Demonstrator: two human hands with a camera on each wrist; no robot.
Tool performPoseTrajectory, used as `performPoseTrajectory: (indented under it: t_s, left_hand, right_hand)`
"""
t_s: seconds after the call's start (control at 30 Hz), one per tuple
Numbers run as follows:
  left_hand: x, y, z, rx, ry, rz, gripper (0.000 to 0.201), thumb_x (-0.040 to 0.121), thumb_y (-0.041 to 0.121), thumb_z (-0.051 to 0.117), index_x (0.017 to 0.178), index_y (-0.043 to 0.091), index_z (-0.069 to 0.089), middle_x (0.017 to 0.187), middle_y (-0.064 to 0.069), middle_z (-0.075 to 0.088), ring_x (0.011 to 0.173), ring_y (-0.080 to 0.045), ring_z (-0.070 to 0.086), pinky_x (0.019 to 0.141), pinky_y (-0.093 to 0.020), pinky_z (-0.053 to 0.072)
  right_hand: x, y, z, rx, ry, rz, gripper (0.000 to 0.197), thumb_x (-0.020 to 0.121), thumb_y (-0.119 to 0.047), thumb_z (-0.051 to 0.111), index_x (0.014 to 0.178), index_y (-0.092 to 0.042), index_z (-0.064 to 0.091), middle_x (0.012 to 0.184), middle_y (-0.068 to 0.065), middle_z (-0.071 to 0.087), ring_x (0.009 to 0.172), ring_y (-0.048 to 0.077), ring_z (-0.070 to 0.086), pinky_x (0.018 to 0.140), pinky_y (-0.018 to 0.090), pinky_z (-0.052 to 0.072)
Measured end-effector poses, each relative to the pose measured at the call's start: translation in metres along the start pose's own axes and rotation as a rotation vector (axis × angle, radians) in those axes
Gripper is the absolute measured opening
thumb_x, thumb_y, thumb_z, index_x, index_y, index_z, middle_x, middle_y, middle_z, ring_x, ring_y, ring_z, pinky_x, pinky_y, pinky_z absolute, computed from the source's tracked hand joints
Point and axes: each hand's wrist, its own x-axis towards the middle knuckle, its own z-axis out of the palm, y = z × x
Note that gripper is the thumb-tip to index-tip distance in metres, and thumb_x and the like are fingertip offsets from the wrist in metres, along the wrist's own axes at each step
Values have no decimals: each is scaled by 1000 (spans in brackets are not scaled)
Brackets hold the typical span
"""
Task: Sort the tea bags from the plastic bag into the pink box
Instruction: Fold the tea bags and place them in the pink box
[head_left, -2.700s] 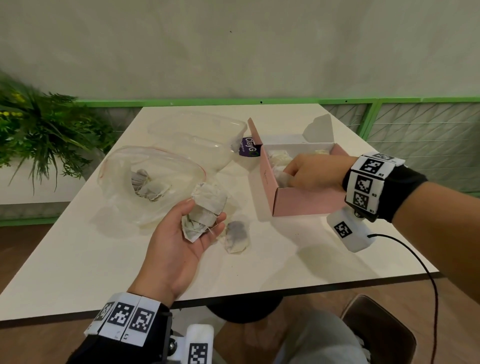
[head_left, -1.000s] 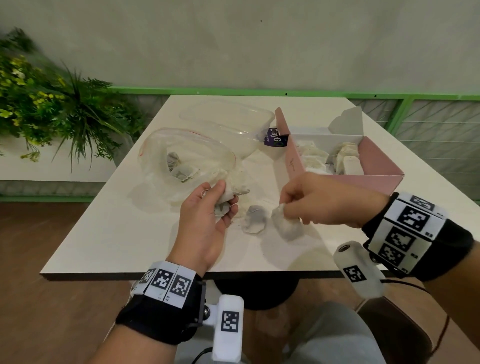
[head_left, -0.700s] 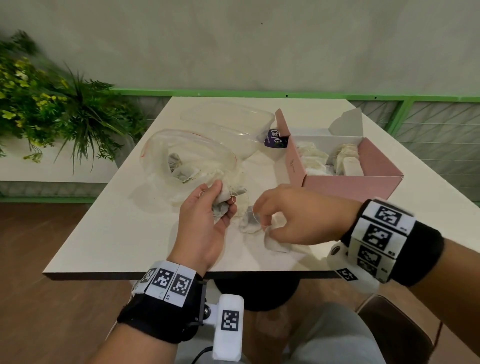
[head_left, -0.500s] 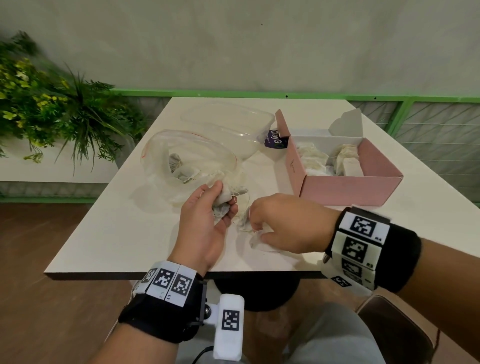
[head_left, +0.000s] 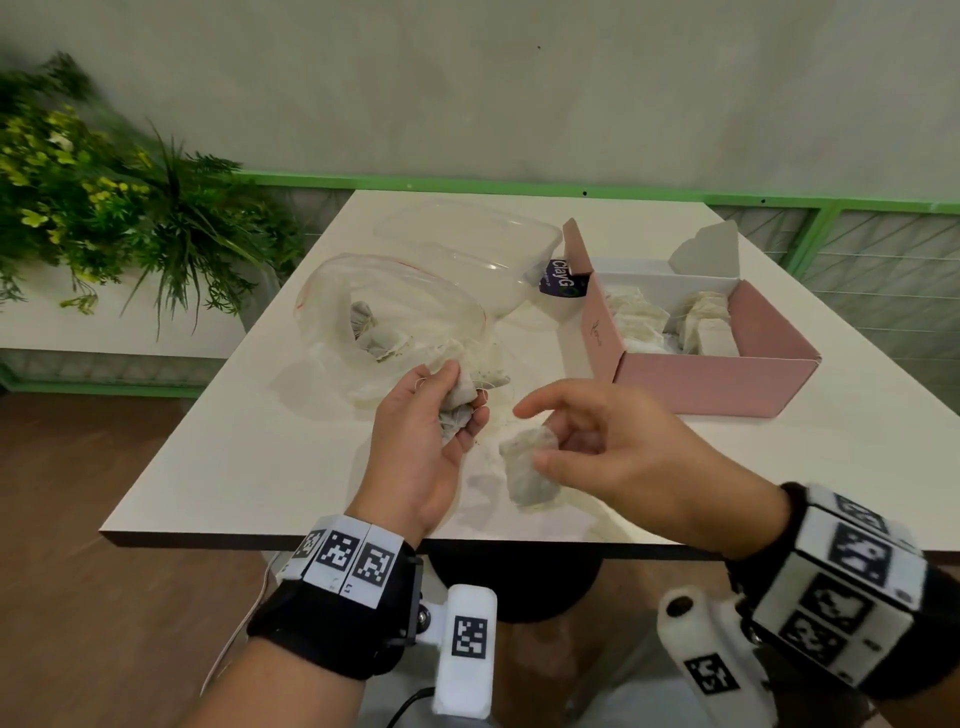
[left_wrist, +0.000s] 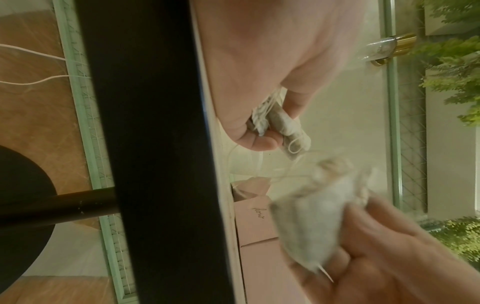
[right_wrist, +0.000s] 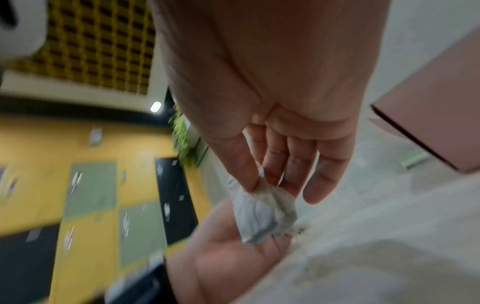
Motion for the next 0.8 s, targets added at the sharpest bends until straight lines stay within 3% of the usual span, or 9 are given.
performPoseTrajectory:
  t_s: [0.1, 0.17, 0.27, 0.3, 0.4, 0.53, 0.6, 0.67, 0.8]
  left_hand:
    - [-1, 0, 1, 9, 6, 2, 13, 99, 15, 64, 88, 11, 60, 80, -8, 64, 68, -16, 64, 67, -27, 58]
    - [-1, 0, 1, 11, 7, 5, 12, 100, 15, 64, 89, 11, 60, 81, -9, 65, 71, -17, 65, 67, -27, 58]
    - [-2, 0, 3, 24, -3, 12, 9, 100, 14, 64, 93, 9, 61, 88, -12, 68, 78, -21, 70, 70, -28, 59]
    - [-3, 0, 4, 31, -8, 14, 8, 100, 14, 64, 95, 9, 61, 89, -12, 70, 81, -22, 71, 70, -27, 59]
    - [-6, 1, 7, 77, -25, 20, 8, 100, 15, 63, 97, 8, 60, 94, -15, 73, 84, -23, 75, 63, -25, 58]
    - [-8, 1, 6, 160, -46, 17, 8, 100, 17, 62, 102, 9, 61, 95, -13, 76, 82, -20, 76, 62, -26, 57]
    - [-8, 2, 6, 179, -47, 10, 9, 100, 17, 62, 92, 13, 60, 84, -6, 75, 74, -16, 73, 61, -25, 56]
    - [-9, 2, 7, 163, -56, 3, 13, 100, 16, 62, 88, 14, 61, 81, -5, 75, 74, -16, 73, 64, -27, 59]
    - [-9, 2, 7, 131, -85, -2, 7, 101, 14, 61, 97, 9, 64, 91, -9, 77, 81, -20, 75, 71, -31, 63]
  right_hand:
    - [-7, -2, -6, 391, -41, 96, 27, 87, 2, 70, 113, -5, 71, 94, 12, 73, 87, 24, 68, 85, 35, 56]
    - [-8, 1, -10, 672, -71, 154, 26, 83, 2, 67, 108, 9, 67, 106, 24, 71, 96, 33, 68, 92, 43, 56]
    - [0, 7, -4, 915, -23, 184, 13, 78, 0, 66, 91, 2, 66, 96, 23, 66, 89, 32, 64, 87, 47, 57]
    - [3, 8, 2, 920, 7, 181, 7, 78, 1, 66, 84, -2, 65, 89, 19, 65, 84, 28, 63, 84, 48, 57]
    - [13, 16, 25, 822, 125, 189, 21, 88, 8, 59, 74, -8, 64, 74, 10, 65, 72, 22, 61, 76, 44, 52]
    - [24, 24, 47, 675, 301, 128, 26, 87, 4, 58, 73, -14, 70, 76, 10, 65, 77, 25, 58, 77, 43, 47]
    - [29, 27, 50, 670, 375, 120, 26, 89, 5, 58, 75, -13, 70, 76, 8, 67, 76, 23, 61, 75, 42, 51]
    - [31, 30, 50, 717, 423, 120, 23, 92, 8, 56, 81, -9, 67, 74, 6, 68, 69, 18, 63, 63, 34, 56]
    - [32, 37, 47, 812, 479, 96, 20, 94, 10, 56, 98, -7, 65, 80, 7, 72, 64, 14, 65, 55, 24, 52]
